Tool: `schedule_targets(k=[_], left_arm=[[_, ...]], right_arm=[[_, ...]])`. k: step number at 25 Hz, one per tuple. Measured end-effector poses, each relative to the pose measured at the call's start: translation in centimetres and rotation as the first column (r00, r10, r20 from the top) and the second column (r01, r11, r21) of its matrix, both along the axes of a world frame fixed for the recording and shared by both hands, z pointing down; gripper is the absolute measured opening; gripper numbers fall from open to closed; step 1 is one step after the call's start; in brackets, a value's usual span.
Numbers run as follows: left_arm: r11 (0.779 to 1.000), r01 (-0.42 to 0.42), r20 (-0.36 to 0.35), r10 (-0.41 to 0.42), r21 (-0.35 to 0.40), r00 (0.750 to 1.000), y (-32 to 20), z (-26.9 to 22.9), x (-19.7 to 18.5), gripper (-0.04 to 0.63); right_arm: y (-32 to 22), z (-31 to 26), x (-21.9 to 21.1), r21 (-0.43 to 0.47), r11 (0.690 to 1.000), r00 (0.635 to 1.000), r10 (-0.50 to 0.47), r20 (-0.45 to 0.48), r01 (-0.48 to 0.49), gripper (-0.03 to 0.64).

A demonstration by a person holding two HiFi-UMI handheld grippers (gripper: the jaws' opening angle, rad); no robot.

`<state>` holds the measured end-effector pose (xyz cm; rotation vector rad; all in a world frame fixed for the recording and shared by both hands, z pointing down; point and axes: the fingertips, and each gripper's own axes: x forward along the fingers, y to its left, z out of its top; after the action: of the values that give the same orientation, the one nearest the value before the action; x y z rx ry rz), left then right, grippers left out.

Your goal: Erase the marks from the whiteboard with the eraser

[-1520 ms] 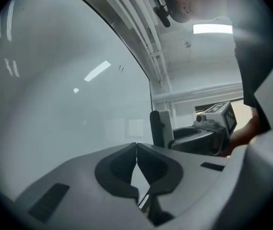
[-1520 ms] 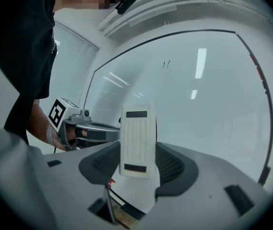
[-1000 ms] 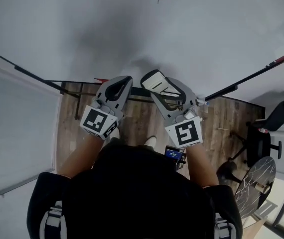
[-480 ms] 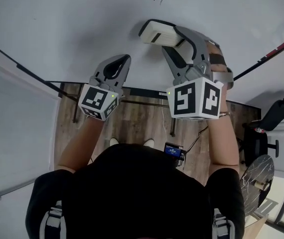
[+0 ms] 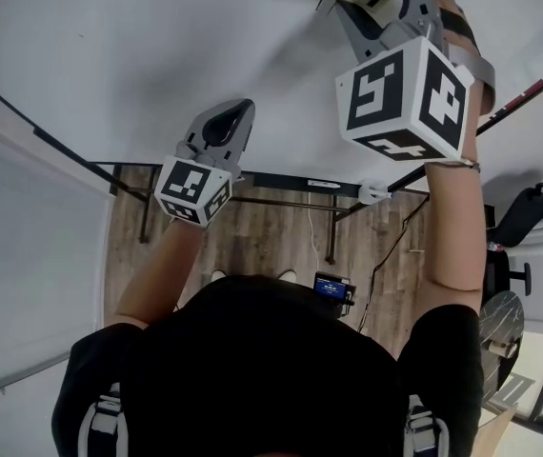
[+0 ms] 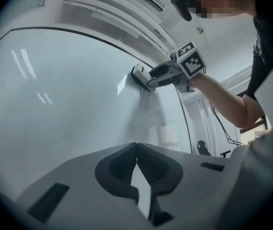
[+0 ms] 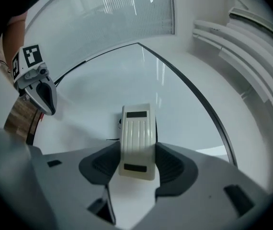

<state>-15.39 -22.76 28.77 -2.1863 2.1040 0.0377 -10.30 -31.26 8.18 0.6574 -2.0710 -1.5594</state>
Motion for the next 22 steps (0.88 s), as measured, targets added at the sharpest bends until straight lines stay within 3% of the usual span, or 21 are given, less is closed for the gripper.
schedule_targets(k=[5,13,22], left_arm=[[1.000,0.006,0.007,-0.006,0.006,1.000,0.1,-0.1,-0.8,0.006],[1.000,0.010,0.007,-0.011,0.019,1.000,2.0,0.4,-0.4,0.006],[1.000,0.008,-0.002,-0.008,0.020,1.000,1.5,-0.1,-1.5,0.006]], right_arm=[[-0.6,2.4,-0.6,0.040,0.996,0.995,0.088,-0.044,-0.086,0.225],[0.5,17.8,-1.8,-0.019,0.995,0.937,0.082,-0.341,-0.094,0.225],[0.6,19.3,-1.9,-0.064,0.995,0.937,0.054,-0.346,-0.081,0.230]])
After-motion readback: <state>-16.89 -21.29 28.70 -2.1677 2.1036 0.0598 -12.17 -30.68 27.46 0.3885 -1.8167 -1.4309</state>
